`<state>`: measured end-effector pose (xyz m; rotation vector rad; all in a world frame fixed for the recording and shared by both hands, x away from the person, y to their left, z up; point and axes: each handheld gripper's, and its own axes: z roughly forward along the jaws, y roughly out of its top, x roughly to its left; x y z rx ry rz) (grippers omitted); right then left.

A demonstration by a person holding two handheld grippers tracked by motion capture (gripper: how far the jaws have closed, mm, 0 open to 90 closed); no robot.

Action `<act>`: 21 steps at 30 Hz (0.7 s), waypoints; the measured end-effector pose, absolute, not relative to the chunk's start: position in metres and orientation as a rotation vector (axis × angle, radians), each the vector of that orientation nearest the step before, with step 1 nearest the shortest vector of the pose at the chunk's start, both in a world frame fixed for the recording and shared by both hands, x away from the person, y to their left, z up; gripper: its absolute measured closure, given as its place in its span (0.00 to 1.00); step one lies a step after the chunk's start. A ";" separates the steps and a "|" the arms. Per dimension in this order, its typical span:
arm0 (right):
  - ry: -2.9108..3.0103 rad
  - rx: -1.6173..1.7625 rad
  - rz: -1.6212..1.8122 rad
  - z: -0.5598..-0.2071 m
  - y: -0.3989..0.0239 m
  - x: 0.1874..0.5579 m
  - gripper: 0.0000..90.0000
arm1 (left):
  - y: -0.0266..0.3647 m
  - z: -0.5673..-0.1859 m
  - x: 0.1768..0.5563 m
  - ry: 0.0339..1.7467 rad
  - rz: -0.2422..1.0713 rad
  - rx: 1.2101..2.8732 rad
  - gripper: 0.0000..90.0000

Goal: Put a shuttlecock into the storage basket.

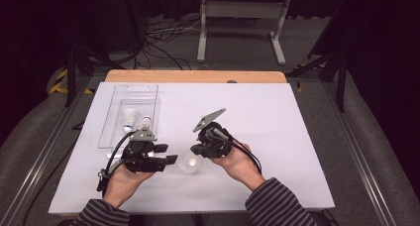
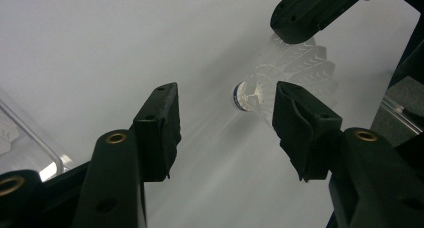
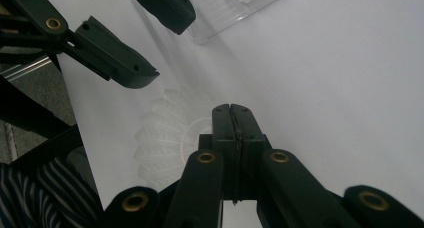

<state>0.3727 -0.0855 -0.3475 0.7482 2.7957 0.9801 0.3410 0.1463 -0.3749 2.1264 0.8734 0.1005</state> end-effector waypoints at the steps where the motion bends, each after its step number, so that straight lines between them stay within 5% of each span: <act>1: 2.797 0.751 0.977 -0.347 -0.085 0.372 1.00 | 0.146 -0.375 0.341 0.869 0.103 2.132 0.51; 21: 2.800 0.723 0.993 -0.345 -0.078 0.369 1.00 | 0.134 -0.380 0.345 0.861 0.079 2.207 0.76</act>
